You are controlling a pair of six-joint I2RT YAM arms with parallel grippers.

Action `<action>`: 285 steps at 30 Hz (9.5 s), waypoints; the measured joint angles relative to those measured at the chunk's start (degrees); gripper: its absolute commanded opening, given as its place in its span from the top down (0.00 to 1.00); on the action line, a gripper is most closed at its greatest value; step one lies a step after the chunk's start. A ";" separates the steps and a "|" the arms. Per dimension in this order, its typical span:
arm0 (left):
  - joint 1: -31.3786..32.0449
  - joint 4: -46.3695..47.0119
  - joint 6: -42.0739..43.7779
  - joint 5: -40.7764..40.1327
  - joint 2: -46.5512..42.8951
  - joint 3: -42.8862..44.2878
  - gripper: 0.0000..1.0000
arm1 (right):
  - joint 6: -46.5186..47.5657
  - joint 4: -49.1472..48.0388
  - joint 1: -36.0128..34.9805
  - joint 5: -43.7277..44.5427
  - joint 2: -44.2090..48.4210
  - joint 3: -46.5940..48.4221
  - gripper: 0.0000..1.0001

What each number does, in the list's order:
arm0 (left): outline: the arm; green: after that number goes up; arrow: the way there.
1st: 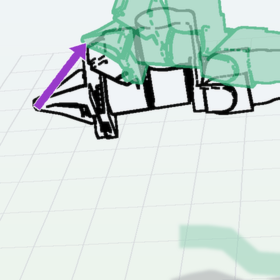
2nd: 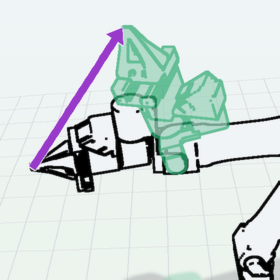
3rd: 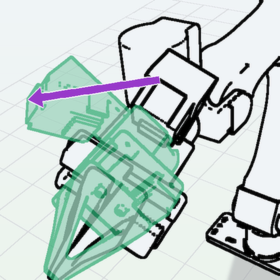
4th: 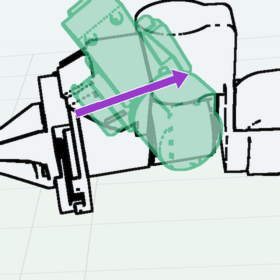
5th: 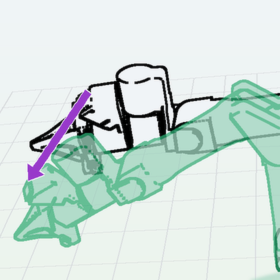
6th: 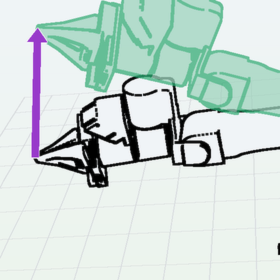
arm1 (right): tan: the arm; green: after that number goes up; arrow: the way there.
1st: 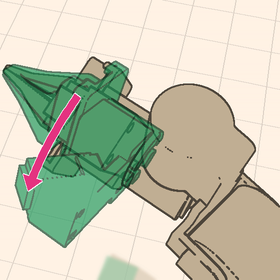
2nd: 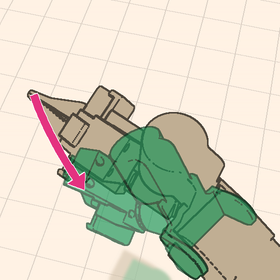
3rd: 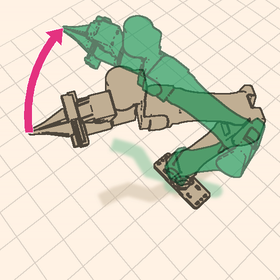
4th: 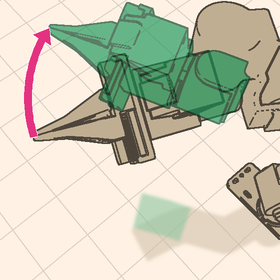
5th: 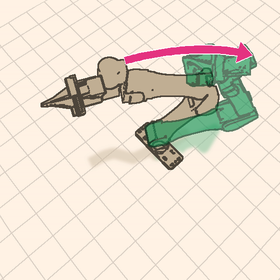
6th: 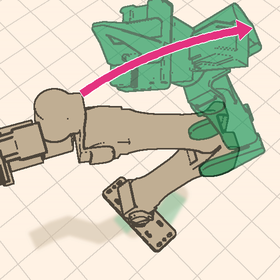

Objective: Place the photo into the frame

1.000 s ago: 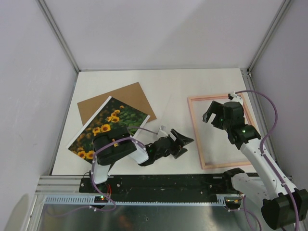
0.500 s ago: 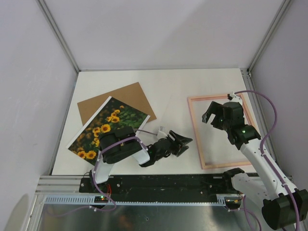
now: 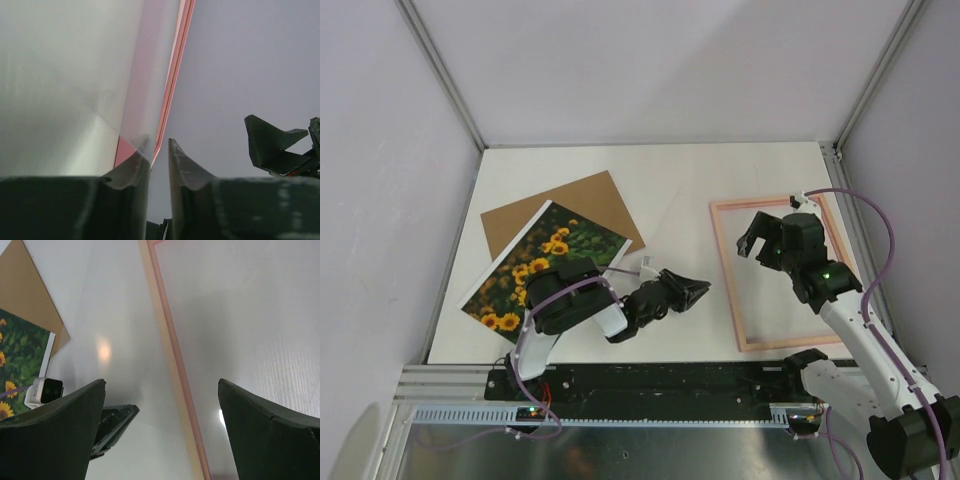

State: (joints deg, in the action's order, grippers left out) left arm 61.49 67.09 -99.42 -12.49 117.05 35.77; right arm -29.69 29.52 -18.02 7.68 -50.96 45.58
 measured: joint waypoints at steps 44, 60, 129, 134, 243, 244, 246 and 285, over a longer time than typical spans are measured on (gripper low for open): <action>-40.70 -52.70 46.07 60.11 -37.48 0.74 1.00 | 7.23 -8.63 2.10 -5.92 -17.40 9.29 0.01; -46.31 -53.29 51.71 64.26 -19.54 2.73 0.84 | 5.29 -22.27 6.49 -15.43 -26.64 -1.36 0.01; -41.92 -15.26 28.96 58.21 -9.68 0.92 0.56 | 3.82 -33.94 6.75 -20.13 -38.38 -4.37 0.01; -41.35 -14.29 27.54 57.02 -10.47 0.92 0.65 | 3.34 -32.74 6.75 -20.20 -37.64 -4.50 0.01; -73.13 -74.25 47.45 45.44 -55.32 26.45 1.00 | -6.19 -3.96 -23.12 7.50 -52.19 18.40 0.89; -73.18 -74.34 47.45 45.44 -55.32 26.62 1.00 | -6.69 -3.50 -23.74 7.61 -53.64 20.13 0.88; -73.31 -74.53 47.45 45.44 -55.32 26.86 1.00 | -7.72 -3.10 -24.96 7.91 -56.13 23.23 0.86; -77.44 -74.42 45.44 50.99 -52.54 32.17 1.00 | -1.92 -3.08 11.34 9.62 -27.93 3.56 0.05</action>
State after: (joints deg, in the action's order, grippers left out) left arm -15.94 -7.33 -53.98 38.50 64.51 67.94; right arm -31.62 26.44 -6.68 17.30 -78.89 49.15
